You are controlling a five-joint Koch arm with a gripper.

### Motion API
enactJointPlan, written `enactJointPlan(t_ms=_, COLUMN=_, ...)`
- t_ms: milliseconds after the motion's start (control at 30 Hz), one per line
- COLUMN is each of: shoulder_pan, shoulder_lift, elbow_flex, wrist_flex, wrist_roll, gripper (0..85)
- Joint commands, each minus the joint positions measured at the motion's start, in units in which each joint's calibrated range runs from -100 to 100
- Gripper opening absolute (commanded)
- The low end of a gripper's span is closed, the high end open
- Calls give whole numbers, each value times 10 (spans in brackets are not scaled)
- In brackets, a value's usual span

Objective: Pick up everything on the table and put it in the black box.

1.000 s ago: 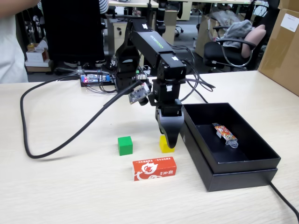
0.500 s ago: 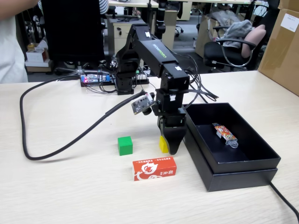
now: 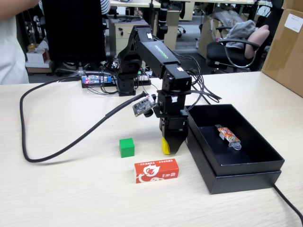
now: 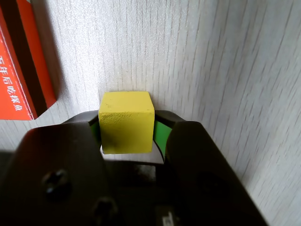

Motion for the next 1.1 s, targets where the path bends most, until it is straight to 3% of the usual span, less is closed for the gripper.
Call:
enactJointPlan(t_ms=0, shoulder_pan=0, shoulder_lift=-79, elbow_flex=2, wrist_flex=-3, wrist_roll=-5, gripper=23)
enactJointPlan(t_ms=333, shoulder_pan=10, shoulder_lift=-230, elbow_flex=-72, wrist_flex=-9, wrist_roll=-7, gripper=24)
enactJointPlan(t_ms=600, shoulder_pan=66, shoulder_lift=-333, elbow_flex=-38, wrist_flex=-12, wrist_roll=-7, gripper=25)
enactJointPlan(t_ms=767, shoulder_pan=105, shoulder_lift=-291, elbow_flex=56, wrist_flex=-14, wrist_roll=-3, gripper=25)
enactJointPlan(t_ms=1067, shoulder_pan=113, shoulder_lift=-150, elbow_flex=134, wrist_flex=-14, wrist_roll=1, gripper=27)
